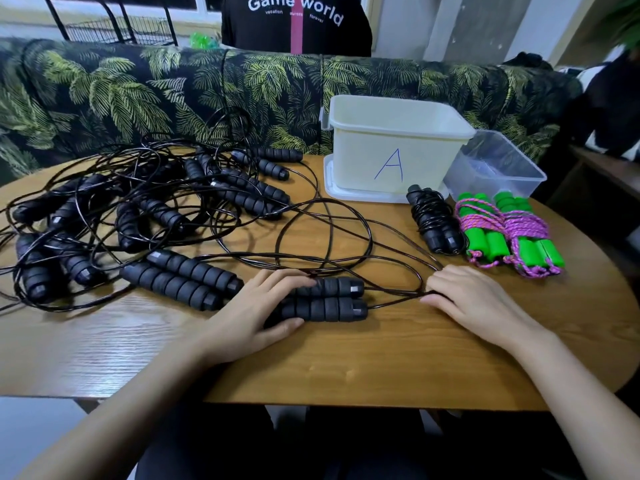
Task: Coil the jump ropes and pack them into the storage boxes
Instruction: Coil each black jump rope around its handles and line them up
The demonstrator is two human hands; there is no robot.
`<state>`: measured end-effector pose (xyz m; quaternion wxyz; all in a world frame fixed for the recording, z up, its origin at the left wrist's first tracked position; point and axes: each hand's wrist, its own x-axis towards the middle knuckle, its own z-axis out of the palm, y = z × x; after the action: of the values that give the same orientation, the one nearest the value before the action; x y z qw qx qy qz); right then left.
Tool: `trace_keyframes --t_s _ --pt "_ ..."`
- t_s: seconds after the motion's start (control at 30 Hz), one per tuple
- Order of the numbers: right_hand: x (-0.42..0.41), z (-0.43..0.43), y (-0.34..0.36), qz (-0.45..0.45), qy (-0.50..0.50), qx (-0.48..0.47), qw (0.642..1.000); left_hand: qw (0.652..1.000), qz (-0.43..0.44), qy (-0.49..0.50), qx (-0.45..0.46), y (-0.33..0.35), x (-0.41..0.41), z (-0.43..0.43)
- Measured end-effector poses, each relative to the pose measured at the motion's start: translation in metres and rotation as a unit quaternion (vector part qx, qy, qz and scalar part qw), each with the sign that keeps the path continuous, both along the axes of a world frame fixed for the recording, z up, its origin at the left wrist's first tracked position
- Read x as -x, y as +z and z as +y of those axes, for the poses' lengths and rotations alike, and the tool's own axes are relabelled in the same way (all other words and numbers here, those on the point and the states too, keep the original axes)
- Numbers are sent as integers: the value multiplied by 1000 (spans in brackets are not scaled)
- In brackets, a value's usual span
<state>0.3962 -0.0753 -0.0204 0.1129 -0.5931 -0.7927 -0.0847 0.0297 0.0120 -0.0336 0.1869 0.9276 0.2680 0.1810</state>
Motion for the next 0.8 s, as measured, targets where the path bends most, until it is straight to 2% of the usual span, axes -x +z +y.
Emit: trace_keyframes --t_s 0.07,0.13,0.23,0.3,0.43,0.63,0.8 --pt "-2 -7 2 32 -33 1 999 999 -17 27 -4 -2 -1 -4" --pt "7 -16 1 28 -90 -53 994 996 -42 82 -3 -5 -5 -10" --pt "36 -31 0 13 -211 -143 967 984 -73 160 -13 -9 -17 -21" --pt "61 -43 1 17 -247 -173 953 977 -79 196 -16 -9 -23 -26" --pt "120 -64 -9 -16 -191 -235 953 971 -79 224 4 -5 -27 -27" --pt "187 -61 -31 13 -127 -227 965 971 -56 233 10 2 -28 -29" --pt "226 -59 -33 -5 -97 -233 968 972 -26 235 9 9 -28 -31"
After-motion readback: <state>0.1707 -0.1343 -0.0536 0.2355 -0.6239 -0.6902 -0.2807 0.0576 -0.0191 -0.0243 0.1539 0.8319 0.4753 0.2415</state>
